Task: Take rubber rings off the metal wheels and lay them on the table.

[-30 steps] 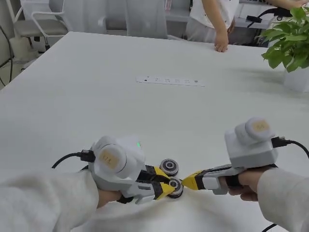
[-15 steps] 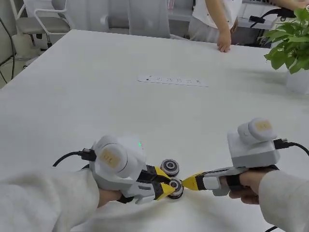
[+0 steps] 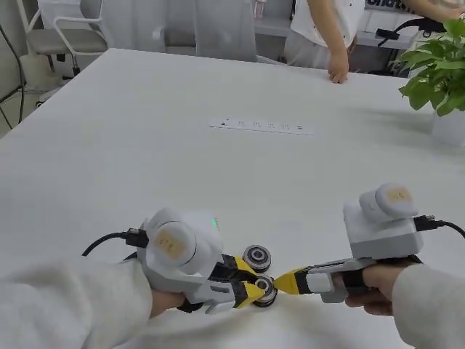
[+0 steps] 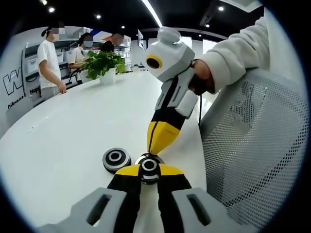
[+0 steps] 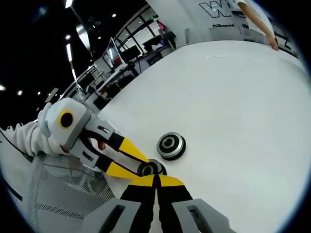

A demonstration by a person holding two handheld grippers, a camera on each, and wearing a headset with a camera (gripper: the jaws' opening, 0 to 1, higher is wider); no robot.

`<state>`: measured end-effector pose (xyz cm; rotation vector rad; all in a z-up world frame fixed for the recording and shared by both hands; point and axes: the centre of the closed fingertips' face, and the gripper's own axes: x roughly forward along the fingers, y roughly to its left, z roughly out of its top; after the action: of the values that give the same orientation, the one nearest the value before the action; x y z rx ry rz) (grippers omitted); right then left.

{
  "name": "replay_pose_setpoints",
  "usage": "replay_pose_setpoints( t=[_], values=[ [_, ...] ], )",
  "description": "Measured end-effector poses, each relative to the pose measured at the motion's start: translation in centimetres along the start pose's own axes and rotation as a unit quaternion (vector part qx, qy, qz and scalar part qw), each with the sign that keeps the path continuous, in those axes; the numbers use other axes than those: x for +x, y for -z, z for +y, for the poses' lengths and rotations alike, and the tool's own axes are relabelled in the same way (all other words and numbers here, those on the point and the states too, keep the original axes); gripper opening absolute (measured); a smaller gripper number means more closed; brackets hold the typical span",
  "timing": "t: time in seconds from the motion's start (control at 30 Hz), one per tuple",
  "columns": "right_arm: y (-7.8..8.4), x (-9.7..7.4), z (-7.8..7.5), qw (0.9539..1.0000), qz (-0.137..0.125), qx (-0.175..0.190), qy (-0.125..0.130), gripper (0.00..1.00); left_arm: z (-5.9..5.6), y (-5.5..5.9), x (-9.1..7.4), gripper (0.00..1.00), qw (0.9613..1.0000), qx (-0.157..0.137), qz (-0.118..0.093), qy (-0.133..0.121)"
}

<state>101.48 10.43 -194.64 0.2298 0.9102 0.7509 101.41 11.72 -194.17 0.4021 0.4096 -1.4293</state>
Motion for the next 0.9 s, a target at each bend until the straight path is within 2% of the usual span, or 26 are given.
replay_pose_setpoints(
  t=[0.53,0.63,0.7,0.77,0.87,0.9],
  values=[
    [-0.3,0.0,0.7,0.9999,-0.001,-0.011,-0.010,0.00,0.0,-0.1,0.1,0.07,1.0000,0.001,0.002,-0.001],
    [-0.9,0.0,1.2,0.9995,-0.016,-0.007,-0.025,0.00,0.0,-0.1,0.1,0.07,1.0000,0.001,0.002,-0.002],
    [-0.9,0.0,1.6,0.9994,-0.012,-0.014,-0.028,0.00,0.0,-0.1,0.1,0.07,1.0000,0.001,0.002,-0.003],
    [-1.4,0.1,2.1,0.9989,-0.026,-0.011,-0.038,0.00,0.0,-0.1,0.1,0.07,1.0000,0.000,0.002,-0.003],
    [-1.7,-0.3,1.5,0.9992,-0.032,-0.008,-0.025,0.00,0.1,-0.1,0.1,0.07,1.0000,0.000,0.002,-0.004],
    [-1.3,-0.3,0.9,0.9997,-0.022,-0.003,-0.013,0.00,0.1,-0.1,0.1,0.07,1.0000,0.000,0.002,-0.004]
  ],
)
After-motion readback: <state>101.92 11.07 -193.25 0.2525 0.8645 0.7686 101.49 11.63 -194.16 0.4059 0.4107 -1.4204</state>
